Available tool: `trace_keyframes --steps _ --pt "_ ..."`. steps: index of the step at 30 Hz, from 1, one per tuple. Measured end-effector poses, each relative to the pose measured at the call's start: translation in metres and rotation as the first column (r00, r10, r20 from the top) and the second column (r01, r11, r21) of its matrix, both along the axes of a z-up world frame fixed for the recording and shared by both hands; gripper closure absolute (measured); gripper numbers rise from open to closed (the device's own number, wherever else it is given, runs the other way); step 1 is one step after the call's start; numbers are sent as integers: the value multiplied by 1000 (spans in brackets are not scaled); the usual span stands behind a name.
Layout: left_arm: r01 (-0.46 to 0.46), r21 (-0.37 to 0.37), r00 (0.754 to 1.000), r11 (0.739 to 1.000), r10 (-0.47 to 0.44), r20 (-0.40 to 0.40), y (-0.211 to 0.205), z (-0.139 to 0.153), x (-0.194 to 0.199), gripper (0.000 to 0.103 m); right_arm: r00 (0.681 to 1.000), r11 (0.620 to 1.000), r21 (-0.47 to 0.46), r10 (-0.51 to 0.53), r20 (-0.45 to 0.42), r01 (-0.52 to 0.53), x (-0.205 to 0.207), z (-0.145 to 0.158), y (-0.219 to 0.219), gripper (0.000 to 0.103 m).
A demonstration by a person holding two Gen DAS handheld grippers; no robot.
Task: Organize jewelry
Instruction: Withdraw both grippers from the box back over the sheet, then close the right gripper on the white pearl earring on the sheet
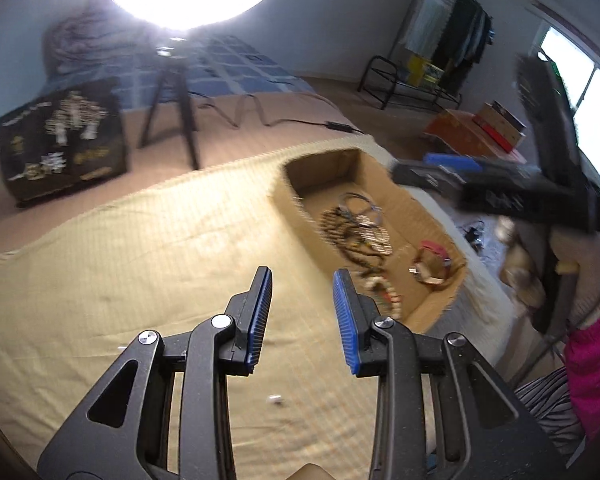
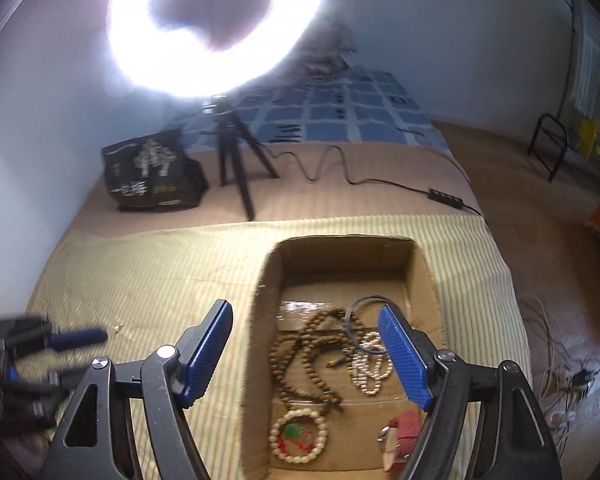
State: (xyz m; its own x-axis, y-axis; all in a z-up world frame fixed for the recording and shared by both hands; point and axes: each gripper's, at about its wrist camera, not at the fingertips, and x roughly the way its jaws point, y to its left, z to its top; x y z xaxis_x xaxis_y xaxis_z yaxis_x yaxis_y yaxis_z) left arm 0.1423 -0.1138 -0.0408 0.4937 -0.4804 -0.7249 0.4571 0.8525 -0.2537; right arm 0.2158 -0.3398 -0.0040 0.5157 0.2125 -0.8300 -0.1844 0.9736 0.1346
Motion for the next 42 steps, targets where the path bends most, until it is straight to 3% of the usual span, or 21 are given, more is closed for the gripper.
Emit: trace_keyframes --steps 8,15,28,33,42 --pt "-124 43 992 991 125 -17 76 -11 11 72 994 994 3 112 -13 -112 -44 -12 49 38" --pt "-165 93 981 982 173 -84 114 -49 20 72 979 982 30 187 -81 -186 -84 -42 81 46" --pt "-107 149 979 983 131 -157 115 -97 28 72 919 940 25 339 -201 -341 -105 -101 130 61" --pt "-94 166 977 982 123 -175 112 -108 35 80 902 930 29 363 -233 -367 -100 -113 140 64" --pt "-75 214 974 974 117 -192 104 -126 46 81 885 920 17 380 -270 -391 -97 -126 150 68"
